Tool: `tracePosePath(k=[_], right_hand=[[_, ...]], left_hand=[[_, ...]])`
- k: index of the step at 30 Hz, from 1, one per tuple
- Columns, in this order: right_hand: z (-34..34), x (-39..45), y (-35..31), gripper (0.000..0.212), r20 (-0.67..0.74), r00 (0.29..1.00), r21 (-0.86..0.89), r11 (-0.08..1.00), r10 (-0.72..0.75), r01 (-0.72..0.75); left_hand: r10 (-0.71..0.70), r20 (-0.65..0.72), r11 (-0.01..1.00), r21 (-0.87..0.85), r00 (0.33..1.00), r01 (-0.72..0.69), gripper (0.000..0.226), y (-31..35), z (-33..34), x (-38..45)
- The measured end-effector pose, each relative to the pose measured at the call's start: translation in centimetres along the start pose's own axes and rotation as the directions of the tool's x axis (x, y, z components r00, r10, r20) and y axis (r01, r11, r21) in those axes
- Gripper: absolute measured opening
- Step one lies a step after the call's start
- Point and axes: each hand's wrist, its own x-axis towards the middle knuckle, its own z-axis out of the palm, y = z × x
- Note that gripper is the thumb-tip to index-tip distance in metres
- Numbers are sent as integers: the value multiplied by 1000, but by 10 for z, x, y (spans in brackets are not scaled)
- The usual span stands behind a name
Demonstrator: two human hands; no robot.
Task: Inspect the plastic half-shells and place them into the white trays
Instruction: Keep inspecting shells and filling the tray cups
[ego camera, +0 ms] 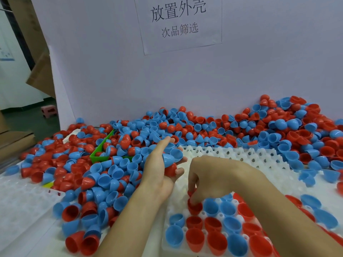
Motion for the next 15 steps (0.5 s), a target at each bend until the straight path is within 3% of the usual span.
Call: tracePosePath(k=[2, 4, 8, 10, 15], right_hand=[[-7, -5, 9, 22, -57, 998, 68, 997, -24, 28], [-15, -7, 18, 17, -212, 977, 152, 987, -18, 51], [-21, -2, 25, 18, -550, 835, 293, 942, 25, 165], [-20, 1, 22, 24, -567, 818, 398, 902, 98, 167], [-13, 10, 12, 32, -433, 865, 600, 797, 252, 68]], left_hand=[[13, 8, 1000, 28, 1000, -13, 15, 0, 0, 0], [28, 16, 998, 62, 999, -29, 17, -1, 0, 0], [68, 33, 986, 148, 997, -72, 18, -5, 1, 2], [84, 23, 979, 182, 996, -87, 20, -7, 2, 4], [132, 110, 959, 236, 985, -155, 26, -10, 1, 4]])
